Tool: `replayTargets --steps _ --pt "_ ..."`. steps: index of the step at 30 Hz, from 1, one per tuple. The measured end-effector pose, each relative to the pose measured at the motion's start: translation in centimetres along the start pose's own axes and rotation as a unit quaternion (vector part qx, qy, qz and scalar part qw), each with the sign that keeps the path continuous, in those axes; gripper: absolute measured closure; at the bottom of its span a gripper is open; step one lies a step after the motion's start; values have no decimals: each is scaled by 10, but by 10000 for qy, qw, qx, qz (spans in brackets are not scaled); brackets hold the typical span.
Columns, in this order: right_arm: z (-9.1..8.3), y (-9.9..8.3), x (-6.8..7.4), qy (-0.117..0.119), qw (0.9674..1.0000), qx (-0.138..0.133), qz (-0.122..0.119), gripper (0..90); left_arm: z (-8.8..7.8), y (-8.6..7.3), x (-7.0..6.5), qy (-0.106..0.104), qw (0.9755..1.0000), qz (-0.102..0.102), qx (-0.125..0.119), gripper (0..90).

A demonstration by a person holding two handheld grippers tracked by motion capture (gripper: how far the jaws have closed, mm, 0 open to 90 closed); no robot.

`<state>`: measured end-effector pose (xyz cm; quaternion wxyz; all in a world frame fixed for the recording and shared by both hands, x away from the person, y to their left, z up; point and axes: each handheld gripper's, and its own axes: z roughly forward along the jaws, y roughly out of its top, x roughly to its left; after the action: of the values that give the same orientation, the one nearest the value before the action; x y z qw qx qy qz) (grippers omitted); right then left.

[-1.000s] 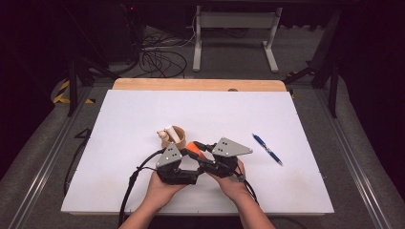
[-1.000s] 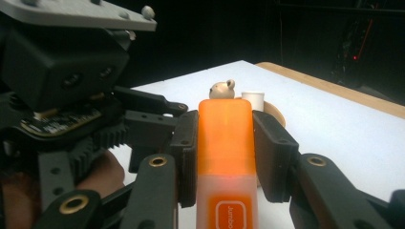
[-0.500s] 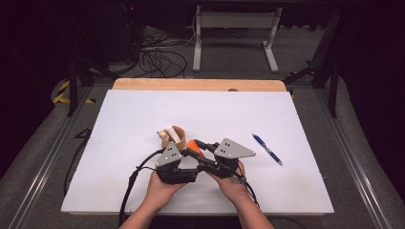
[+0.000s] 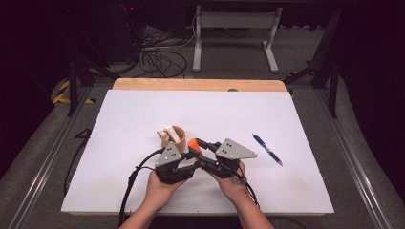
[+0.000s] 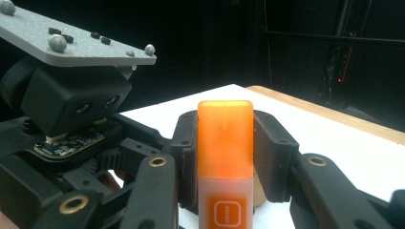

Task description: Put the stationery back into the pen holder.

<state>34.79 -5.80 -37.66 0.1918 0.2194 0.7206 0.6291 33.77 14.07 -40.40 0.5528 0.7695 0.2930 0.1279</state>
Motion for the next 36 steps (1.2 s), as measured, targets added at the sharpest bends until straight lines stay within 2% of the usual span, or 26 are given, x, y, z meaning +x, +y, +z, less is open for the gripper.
replayTargets --steps 4,13,16,24,30,36 --pt "-1 0 0 -35 10000 -29 5 653 -1 0 1 50 10000 9 41 685" --pt "-1 0 0 -78 9999 -26 -62 650 -3 1 5 228 9995 -71 188 738" --pt "0 0 1 -69 9999 -5 -97 648 -3 1 6 297 9993 -6 218 746" --pt "0 1 0 -73 9999 83 -98 638 -4 2 7 315 9990 34 311 749" --pt "-2 2 -3 -34 10000 16 20 589 -7 3 10 415 9987 30 290 750" --pt "-7 5 -7 14 9999 -109 73 551 -11 6 14 477 9986 -60 203 750"
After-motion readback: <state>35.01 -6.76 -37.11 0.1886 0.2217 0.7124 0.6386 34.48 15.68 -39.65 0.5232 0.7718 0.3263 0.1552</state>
